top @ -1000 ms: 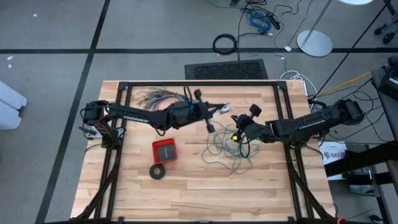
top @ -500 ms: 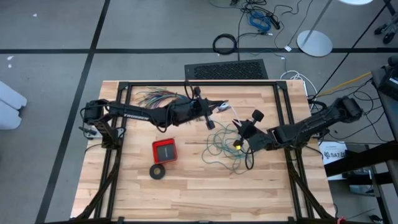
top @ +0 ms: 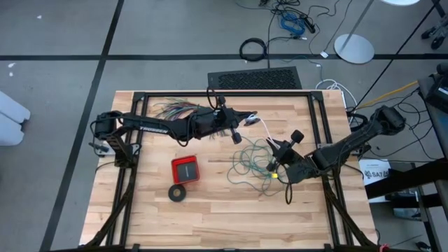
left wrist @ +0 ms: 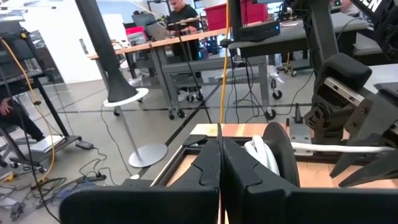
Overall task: Coil cords
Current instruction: Coil the white wire onto the spool
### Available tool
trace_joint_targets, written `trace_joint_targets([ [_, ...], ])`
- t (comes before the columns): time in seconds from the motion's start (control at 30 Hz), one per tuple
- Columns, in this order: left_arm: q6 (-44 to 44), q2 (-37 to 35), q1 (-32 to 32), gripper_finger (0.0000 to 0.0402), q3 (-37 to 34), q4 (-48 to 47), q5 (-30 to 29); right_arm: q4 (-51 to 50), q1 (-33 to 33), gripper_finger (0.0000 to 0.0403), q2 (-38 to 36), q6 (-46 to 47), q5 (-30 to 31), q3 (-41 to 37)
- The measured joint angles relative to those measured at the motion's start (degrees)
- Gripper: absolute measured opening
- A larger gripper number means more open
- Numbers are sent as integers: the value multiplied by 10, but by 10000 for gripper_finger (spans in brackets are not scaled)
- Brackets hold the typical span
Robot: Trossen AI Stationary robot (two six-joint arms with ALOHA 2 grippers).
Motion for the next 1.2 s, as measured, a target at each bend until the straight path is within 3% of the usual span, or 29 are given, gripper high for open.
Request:
trace_joint_targets([
  [1.2, 0, 0, 1, 0, 0, -9, 10, -3, 87, 23, 0, 67, 58, 0],
])
